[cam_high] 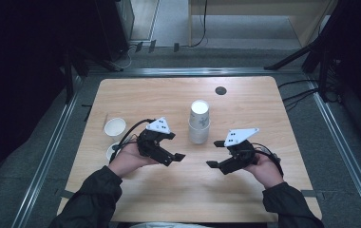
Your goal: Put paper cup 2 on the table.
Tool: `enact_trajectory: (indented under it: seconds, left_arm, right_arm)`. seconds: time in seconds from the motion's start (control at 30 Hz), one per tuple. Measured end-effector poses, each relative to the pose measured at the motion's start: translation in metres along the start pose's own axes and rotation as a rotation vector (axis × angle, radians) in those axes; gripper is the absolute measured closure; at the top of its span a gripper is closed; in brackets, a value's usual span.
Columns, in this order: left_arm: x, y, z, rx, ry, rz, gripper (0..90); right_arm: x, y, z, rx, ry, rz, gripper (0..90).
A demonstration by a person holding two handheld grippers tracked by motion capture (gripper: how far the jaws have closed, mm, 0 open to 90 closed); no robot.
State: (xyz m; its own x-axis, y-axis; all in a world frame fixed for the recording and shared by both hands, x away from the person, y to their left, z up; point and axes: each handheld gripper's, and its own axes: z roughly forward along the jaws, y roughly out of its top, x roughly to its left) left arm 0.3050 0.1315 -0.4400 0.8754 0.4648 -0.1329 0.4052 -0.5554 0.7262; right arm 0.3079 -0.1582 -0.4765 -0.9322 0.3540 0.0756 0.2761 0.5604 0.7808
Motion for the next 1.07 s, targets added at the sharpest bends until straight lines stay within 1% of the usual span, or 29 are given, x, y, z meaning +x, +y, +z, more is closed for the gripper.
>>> enact_trajectory:
  seconds: [0.03,0.17,0.2,0.33,0.37,0.43,0.47,0.87,1.07]
  left_arm:
    - [-0.001,0.000,0.001,-0.003,-0.005,-0.006,12.8]
    - [-0.005,0.000,0.004,-0.005,0.003,-0.006,12.8]
    - [-0.005,0.000,0.004,-0.005,-0.004,-0.016,12.9]
    - [-0.005,-0.003,0.006,0.011,-0.007,-0.020,12.8]
    - [-0.005,-0.003,0.006,0.011,0.003,-0.018,12.9]
    - [-0.004,-0.004,0.005,0.011,-0.001,-0.030,12.9]
    - [-0.004,-0.005,0.005,0.007,0.004,-0.032,12.9]
    - [-0.002,-0.008,0.005,0.019,0.022,-0.030,13.0]
    - [-0.001,-0.010,0.008,0.032,0.032,-0.037,13.1]
  right_arm:
    - [0.000,0.000,0.001,0.001,0.003,-0.001,23.5]
    - [0.001,0.002,0.004,0.005,0.008,-0.006,23.5]
    - [0.002,0.002,0.005,0.006,0.010,-0.006,23.5]
    - [0.003,0.003,0.007,0.008,0.016,-0.016,23.2]
    - [0.002,0.003,0.007,0.008,0.016,-0.018,23.2]
    - [0.002,0.004,0.007,0.011,0.017,-0.020,23.2]
    - [0.002,0.004,0.007,0.010,0.019,-0.020,23.2]
    - [0.002,0.006,0.009,0.017,0.024,-0.028,23.2]
    - [0.001,0.005,0.010,0.020,0.024,-0.019,22.8]
